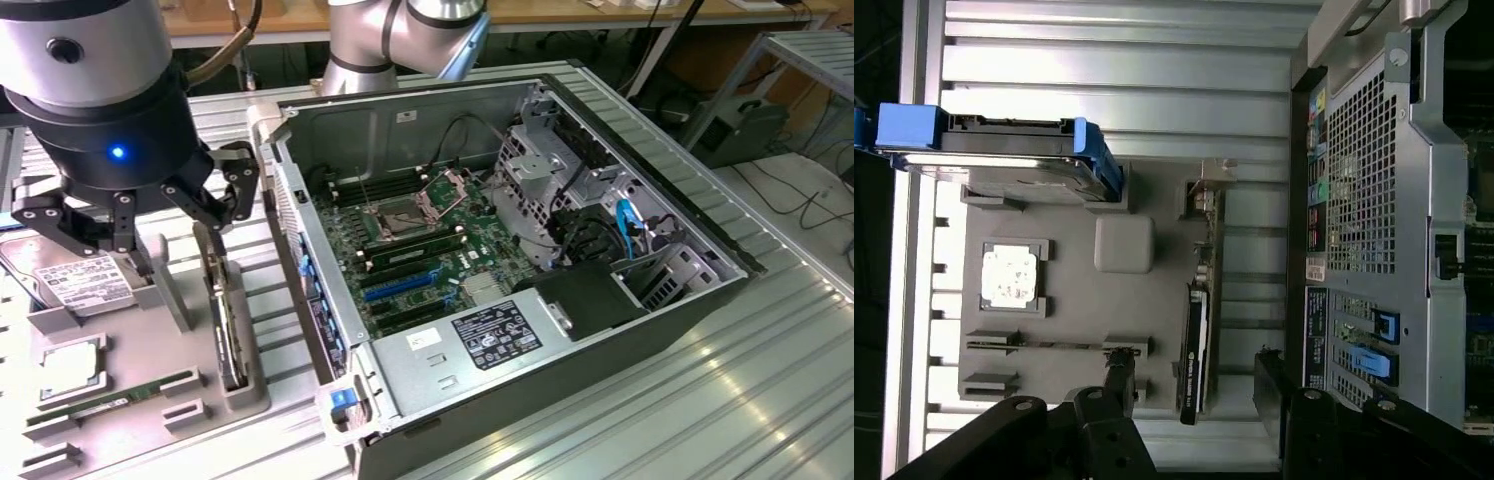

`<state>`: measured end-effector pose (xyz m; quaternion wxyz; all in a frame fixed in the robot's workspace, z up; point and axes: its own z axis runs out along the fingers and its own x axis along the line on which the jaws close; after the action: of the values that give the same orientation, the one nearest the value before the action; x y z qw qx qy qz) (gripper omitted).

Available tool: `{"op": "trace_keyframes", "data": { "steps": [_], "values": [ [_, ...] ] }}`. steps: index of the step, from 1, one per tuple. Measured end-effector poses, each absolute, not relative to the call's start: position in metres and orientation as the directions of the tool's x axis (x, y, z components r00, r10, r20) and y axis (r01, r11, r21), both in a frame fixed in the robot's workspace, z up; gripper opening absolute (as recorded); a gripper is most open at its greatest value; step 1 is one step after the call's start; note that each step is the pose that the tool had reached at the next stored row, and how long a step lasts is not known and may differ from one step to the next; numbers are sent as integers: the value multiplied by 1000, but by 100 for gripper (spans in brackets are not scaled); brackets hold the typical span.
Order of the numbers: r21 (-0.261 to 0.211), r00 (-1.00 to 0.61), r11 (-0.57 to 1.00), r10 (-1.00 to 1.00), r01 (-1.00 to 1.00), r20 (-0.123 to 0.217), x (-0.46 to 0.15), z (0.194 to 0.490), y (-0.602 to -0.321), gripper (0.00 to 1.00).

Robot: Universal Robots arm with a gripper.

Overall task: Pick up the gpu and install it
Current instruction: 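Pick up the gpu and move the gpu toward the slot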

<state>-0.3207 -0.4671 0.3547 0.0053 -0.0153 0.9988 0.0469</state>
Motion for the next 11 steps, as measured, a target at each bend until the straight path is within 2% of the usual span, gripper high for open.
{"op": "trace_keyframes", "data": {
  "steps": [11],
  "values": [
    [90,-999,995,-30,-31,-12,-321,335,-467,60]
  ]
}}
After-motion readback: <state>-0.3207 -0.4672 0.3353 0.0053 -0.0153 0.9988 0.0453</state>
